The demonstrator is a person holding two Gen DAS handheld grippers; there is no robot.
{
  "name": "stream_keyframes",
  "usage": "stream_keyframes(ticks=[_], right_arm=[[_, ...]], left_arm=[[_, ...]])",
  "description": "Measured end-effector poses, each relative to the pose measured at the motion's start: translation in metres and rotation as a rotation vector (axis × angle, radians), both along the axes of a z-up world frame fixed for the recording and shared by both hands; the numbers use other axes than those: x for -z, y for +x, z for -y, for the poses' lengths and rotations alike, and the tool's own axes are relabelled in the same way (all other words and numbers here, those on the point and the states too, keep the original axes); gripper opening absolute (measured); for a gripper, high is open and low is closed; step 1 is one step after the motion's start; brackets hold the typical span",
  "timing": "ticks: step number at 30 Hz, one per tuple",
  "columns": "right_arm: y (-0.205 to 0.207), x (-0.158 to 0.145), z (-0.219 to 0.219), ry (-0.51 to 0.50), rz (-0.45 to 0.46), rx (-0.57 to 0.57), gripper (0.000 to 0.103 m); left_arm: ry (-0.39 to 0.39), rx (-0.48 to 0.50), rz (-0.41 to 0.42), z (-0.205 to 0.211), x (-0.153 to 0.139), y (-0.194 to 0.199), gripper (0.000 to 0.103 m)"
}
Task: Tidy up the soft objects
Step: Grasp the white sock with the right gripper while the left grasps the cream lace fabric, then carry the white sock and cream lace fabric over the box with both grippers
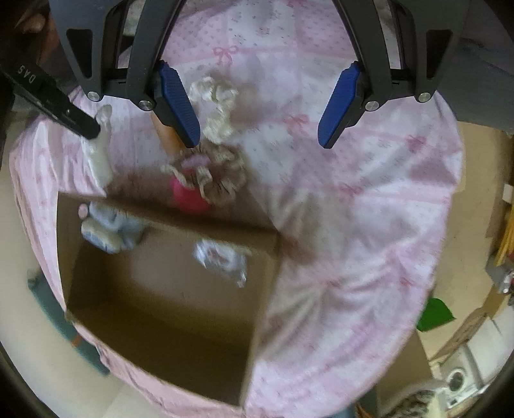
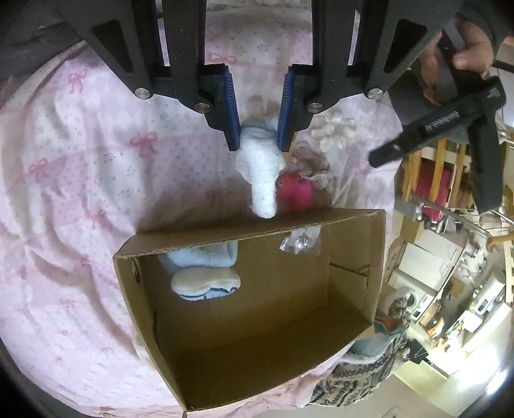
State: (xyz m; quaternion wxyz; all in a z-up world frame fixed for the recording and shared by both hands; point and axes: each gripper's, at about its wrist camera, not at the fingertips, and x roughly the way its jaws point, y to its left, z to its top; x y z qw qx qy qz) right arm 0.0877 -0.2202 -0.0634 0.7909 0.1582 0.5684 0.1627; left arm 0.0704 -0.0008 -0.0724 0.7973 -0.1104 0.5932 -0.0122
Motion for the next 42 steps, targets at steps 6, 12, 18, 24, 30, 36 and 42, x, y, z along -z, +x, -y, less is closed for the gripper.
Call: stream_keyframes(ticks=[6, 12, 18, 24, 30, 36, 42], right_arm=[[0.002, 0.001, 0.004, 0.001, -0.014, 0.003, 0.026], [0.003, 0.003, 0.005, -0.005, -0.022, 0.007, 0.026], [0.003, 0.003, 0.002, -0.009, -0.016, -0.003, 0.026], [0.002, 0.003, -0.003, -0.019, -0.012, -0.020, 0.026], [0.000, 0.002, -0.004, -0.032, -0.003, -0.027, 0.026], [0.000, 0.002, -0.007, -0.053, 0.004, -0.034, 0.026], [-0.003, -0.003, -0.011, -0.058, 0.032, -0.056, 0.026]], left_arm=[[-0.008, 0.091, -0.079, 0.027, 0.023, 0.000, 0.072], [-0.029, 0.137, -0.157, 0.042, 0.045, -0.001, 0.046], [-0.030, 0.127, -0.168, 0.040, 0.049, -0.003, 0.016], [-0.019, 0.101, -0.149, 0.030, 0.039, -0.009, 0.011], [0.020, 0.072, -0.115, 0.018, 0.025, -0.017, 0.011], [0.052, 0.035, -0.080, 0.000, 0.012, -0.016, 0.011], [0.069, -0.045, -0.025, -0.025, -0.004, -0.016, 0.011]])
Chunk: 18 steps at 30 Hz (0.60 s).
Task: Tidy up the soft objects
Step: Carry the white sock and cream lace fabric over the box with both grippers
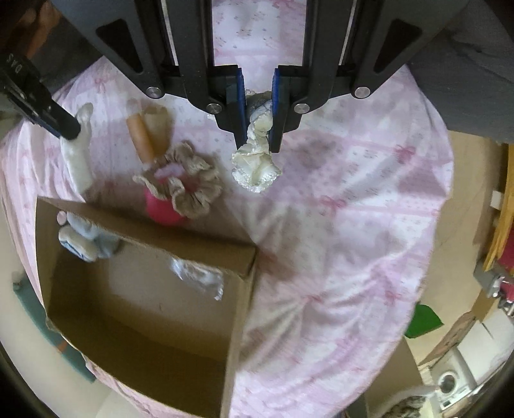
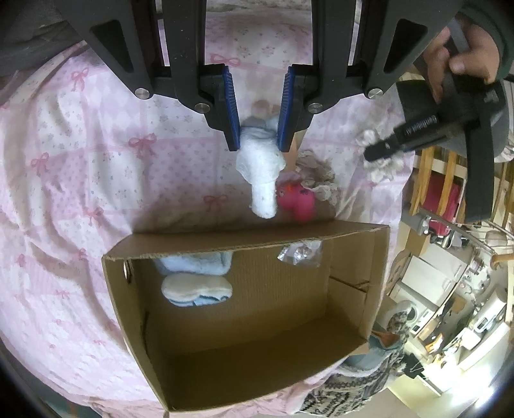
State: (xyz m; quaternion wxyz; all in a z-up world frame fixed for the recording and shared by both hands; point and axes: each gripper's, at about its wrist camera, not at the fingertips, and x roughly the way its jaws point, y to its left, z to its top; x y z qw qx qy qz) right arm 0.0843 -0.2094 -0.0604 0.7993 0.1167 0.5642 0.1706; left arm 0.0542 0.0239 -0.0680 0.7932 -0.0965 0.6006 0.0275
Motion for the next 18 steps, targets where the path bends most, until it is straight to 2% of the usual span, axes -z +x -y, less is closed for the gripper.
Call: stream_keyframes(ticks=[8, 18], right_arm=[[-0.002, 0.000, -0.002, -0.014, 0.008, -0.003, 0.026], [-0.012, -0.007, 0.000, -0.018, 0.048, -0.007, 0.026]], left_arm=[[0.025, 0.039, 0.038, 0.018, 0.005, -0.002, 0.011], [0.043, 0.125, 0.090, 0.034, -0.007, -0.008, 0.011]])
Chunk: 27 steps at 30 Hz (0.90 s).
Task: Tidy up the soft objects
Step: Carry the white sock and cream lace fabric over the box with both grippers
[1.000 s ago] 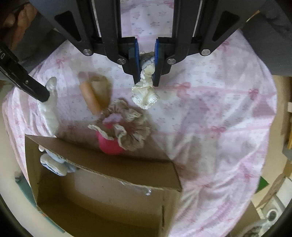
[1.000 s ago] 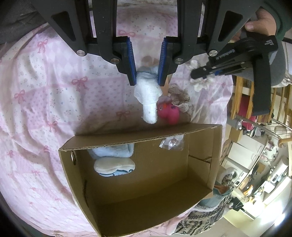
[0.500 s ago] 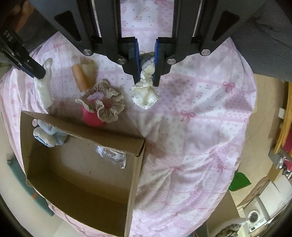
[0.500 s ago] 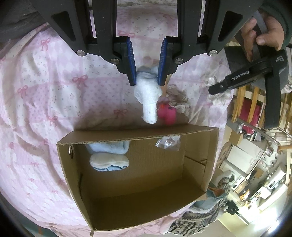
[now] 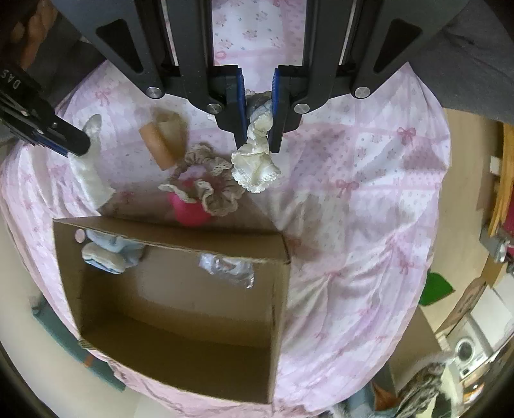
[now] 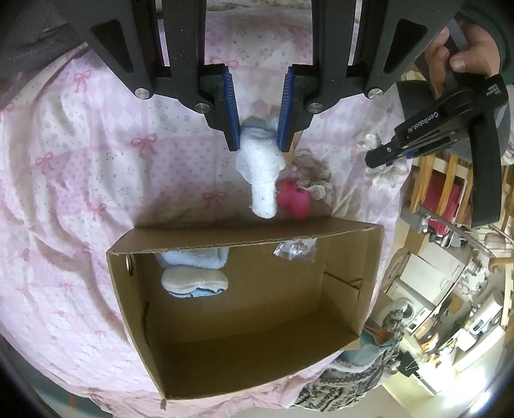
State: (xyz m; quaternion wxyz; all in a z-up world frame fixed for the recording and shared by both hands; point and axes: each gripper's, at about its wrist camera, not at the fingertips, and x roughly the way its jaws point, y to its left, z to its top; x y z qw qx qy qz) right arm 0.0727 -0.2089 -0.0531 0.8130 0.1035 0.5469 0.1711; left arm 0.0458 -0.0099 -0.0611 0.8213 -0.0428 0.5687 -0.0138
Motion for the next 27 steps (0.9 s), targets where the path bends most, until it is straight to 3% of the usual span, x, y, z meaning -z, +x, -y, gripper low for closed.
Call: stream_keyframes(ticks=[7, 11, 21, 27], right_arm=[[-0.004, -0.012, -0.003, 0.024, 0.061, -0.029, 0.026], [0.000, -0.010, -0.007, 0.016, 0.048, -0.036, 0.026], [0.000, -0.016, -0.002, 0.056, 0.069, -0.026, 0.026], [0.004, -0.049, 0.001, 0.065, 0.152, -0.008, 0.026]], left_arm=[[0.037, 0.060, 0.078, 0.007, -0.016, -0.007, 0.011], [0.036, 0.063, 0.095, 0.005, -0.018, -0.007, 0.011], [0.005, -0.044, 0.103, -0.018, -0.023, 0.002, 0.011], [0.013, -0.019, 0.140, -0.014, -0.055, 0.005, 0.011]])
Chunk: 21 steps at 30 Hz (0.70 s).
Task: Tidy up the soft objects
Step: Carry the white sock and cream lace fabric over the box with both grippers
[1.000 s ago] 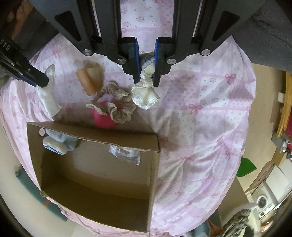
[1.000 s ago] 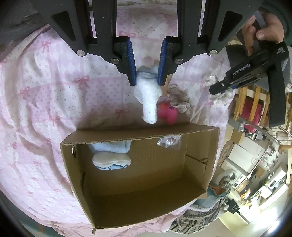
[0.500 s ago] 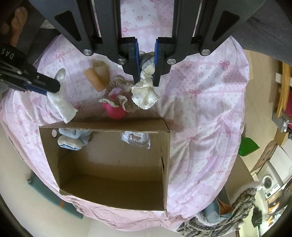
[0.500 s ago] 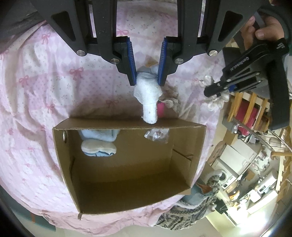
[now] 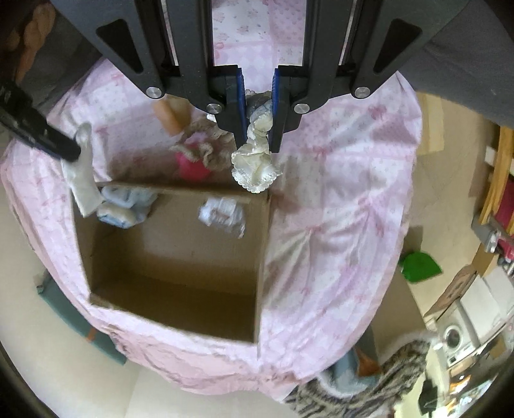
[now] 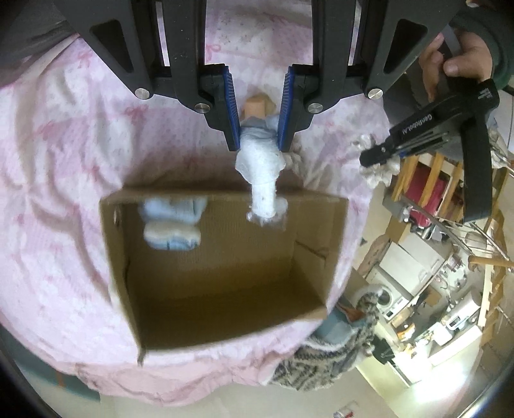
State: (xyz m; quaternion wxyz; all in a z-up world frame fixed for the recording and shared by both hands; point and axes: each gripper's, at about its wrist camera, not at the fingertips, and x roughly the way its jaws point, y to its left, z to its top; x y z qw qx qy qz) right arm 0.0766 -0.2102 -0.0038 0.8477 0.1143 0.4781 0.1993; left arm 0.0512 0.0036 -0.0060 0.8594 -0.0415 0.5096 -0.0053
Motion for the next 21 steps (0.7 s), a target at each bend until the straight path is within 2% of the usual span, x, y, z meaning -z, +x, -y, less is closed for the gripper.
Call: stream_keyframes(ticks=[2, 5, 9, 15, 21], right_arm=[[0.006, -0.014, 0.004, -0.005, 0.033, 0.032, 0.026], [0.022, -0.031, 0.013, 0.019, 0.054, 0.092, 0.026], [0.048, -0.040, 0.023, 0.021, 0.078, 0.125, 0.026], [0.083, -0.024, 0.029, -0.014, 0.064, 0.119, 0.026], [0.107, 0.009, 0.024, -0.013, -0.033, 0.106, 0.026]], left_arm=[[0.030, 0.020, 0.028, 0.004, -0.013, 0.007, 0.011], [0.022, 0.032, 0.067, 0.005, -0.031, 0.030, 0.011], [0.007, 0.067, 0.099, 0.014, -0.037, 0.062, 0.011], [-0.027, 0.080, 0.078, 0.032, -0.021, 0.105, 0.011], [-0.022, 0.101, 0.001, 0.048, 0.011, 0.128, 0.012]])
